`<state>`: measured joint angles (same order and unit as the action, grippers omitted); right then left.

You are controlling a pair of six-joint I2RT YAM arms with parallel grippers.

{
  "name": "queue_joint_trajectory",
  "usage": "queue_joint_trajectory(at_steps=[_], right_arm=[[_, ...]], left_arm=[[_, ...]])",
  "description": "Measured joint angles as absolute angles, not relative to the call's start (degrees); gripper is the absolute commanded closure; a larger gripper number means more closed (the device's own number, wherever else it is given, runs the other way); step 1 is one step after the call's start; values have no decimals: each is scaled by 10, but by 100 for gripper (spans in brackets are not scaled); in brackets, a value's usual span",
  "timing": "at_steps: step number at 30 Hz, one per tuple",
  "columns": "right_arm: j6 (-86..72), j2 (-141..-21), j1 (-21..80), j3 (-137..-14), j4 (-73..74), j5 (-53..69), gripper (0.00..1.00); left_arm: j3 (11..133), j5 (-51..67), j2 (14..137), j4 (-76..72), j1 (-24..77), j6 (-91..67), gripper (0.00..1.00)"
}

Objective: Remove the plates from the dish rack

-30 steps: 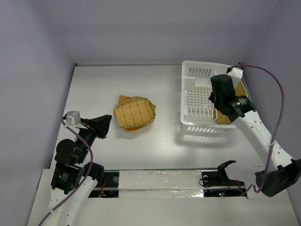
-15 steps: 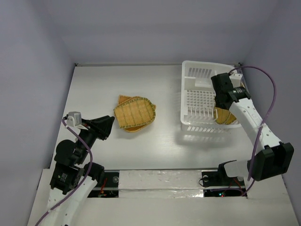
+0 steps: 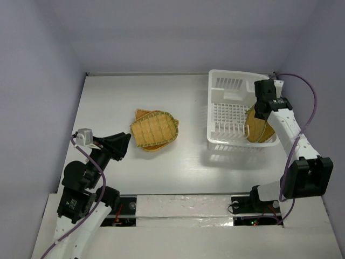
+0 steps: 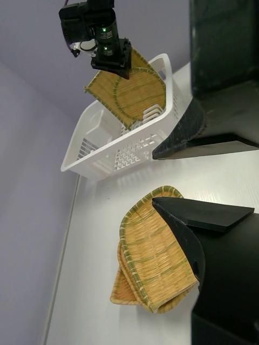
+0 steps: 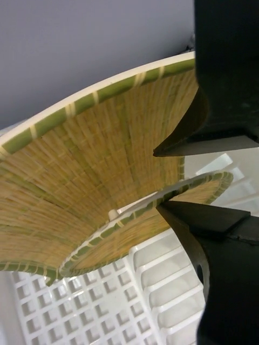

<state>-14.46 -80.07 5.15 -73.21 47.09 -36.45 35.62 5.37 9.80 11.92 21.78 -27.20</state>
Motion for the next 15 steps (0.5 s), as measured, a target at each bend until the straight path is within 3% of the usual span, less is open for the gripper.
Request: queue_joint_trajectory(at_steps=[2, 9, 15], right_arm=[[-135, -797, 38, -723, 454, -345, 58], [-114, -781, 8, -703, 423, -279, 85], [-86, -769, 8, -703, 433, -255, 100]], left_arm=[[356, 53, 96, 119, 218, -272, 69], [356, 51, 86, 120, 218, -272, 68], [356, 51, 84, 121, 218, -272, 68]])
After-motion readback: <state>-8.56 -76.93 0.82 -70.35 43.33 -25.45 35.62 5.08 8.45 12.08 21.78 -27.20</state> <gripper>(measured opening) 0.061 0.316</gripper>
